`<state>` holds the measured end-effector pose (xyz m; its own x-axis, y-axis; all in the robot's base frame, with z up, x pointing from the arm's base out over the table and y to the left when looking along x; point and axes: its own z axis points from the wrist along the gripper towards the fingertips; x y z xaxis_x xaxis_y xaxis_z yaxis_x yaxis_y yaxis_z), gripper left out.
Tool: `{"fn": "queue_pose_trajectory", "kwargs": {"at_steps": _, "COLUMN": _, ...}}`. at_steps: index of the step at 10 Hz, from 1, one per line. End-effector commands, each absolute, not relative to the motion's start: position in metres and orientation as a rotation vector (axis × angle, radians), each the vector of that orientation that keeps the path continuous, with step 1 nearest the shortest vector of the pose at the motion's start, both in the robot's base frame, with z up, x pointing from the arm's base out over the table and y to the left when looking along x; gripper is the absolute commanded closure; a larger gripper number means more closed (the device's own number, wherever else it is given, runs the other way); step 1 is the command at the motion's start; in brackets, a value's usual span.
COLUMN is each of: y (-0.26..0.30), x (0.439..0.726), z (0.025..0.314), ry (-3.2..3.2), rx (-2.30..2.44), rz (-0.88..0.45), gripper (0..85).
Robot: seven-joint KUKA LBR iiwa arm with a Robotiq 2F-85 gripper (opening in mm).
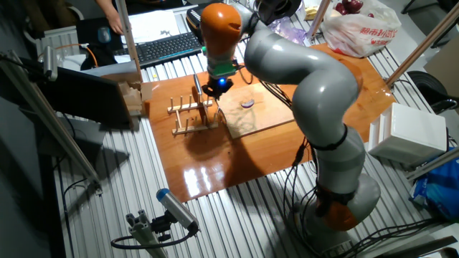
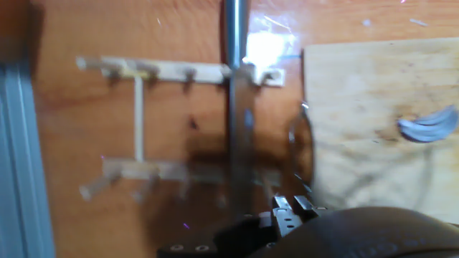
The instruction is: Chop the onions
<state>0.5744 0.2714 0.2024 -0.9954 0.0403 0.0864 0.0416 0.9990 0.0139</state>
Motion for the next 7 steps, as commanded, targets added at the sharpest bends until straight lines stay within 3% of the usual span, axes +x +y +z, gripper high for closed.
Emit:
{"fn": "queue_pose_trajectory", "kwargs": {"at_steps": 1, "y": 0.290, "x": 0.580, "z": 0.196, "ry": -3.063, "rx": -0.087, "rz": -0.027, "gripper": 68.0}}
{"fn": "queue_pose_trajectory", "kwargs": {"at_steps": 3, "y": 0.297, "x": 0.590, "z": 0.179, "ry": -3.106, "rx": -0.150, "rz": 0.041, "gripper": 68.0}}
{"fn": "queue_pose_trajectory", "kwargs": {"at_steps": 4, "y": 0.297, "x": 0.595, "z": 0.173, "ry": -3.116, "rx": -0.165, "rz": 0.074, "gripper": 51.0}}
{"fn": "queue_pose_trajectory", "kwargs": {"at_steps": 7, "y": 0.292, "x": 0.609, "z": 0.157, "ry": -3.152, "rx": -0.127, "rz": 0.142, "gripper": 51.0}}
